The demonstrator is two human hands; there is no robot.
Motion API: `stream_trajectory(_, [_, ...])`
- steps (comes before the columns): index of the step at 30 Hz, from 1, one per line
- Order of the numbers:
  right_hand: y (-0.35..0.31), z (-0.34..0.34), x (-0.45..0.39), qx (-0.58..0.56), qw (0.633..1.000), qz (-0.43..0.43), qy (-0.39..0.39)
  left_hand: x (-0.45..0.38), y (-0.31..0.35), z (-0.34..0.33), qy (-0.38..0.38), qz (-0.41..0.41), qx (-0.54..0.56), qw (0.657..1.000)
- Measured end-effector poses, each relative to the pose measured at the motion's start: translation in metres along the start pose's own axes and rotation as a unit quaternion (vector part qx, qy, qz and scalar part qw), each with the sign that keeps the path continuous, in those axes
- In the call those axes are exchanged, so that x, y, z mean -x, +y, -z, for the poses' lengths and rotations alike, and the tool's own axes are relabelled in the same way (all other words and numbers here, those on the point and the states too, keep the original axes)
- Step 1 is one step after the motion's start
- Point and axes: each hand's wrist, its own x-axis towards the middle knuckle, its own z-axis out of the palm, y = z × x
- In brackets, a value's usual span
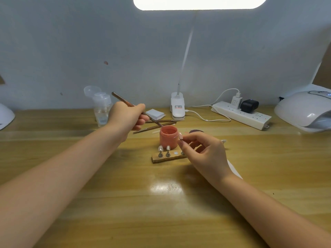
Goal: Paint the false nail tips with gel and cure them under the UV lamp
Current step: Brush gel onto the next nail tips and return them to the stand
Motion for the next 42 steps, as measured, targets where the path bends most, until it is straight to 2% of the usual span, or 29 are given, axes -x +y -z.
stream_trajectory(7, [-0.001,0.0,0.001,0.012,1.0,0.011,-0.01,-0.003,-0.013,0.01,0.016,0.038,0.056,0.998])
stream_trajectory(11, [-0.002,0.0,0.001,0.022,0.999,0.027,-0.014,0.0,-0.013,0.006,-0.018,0.062,0.122,0.99])
stream_trajectory(16, [-0.003,0.001,0.001,0.016,1.0,0.02,0.0,0.002,-0.019,0.008,-0.001,0.055,0.111,0.992])
stream_trajectory(19, [-0.004,0.001,-0.001,0.01,1.0,0.021,0.016,0.012,-0.02,0.017,-0.007,-0.002,0.141,0.99])
stream_trajectory(23, [-0.005,0.001,-0.001,0.015,0.999,0.034,0.025,0.046,-0.017,0.023,-0.102,-0.118,0.197,0.968])
stream_trajectory(28, [-0.001,0.001,-0.001,0.035,0.998,0.042,0.039,0.094,-0.025,0.018,-0.14,-0.274,0.13,0.943])
stream_trajectory(35, [0.001,0.001,-0.001,0.05,0.997,0.047,0.042,0.113,-0.028,0.019,-0.129,-0.352,0.053,0.925])
stream_trajectory(42, [0.002,0.0,-0.002,0.058,0.995,0.065,0.045,0.114,-0.031,0.017,-0.143,-0.351,0.052,0.924])
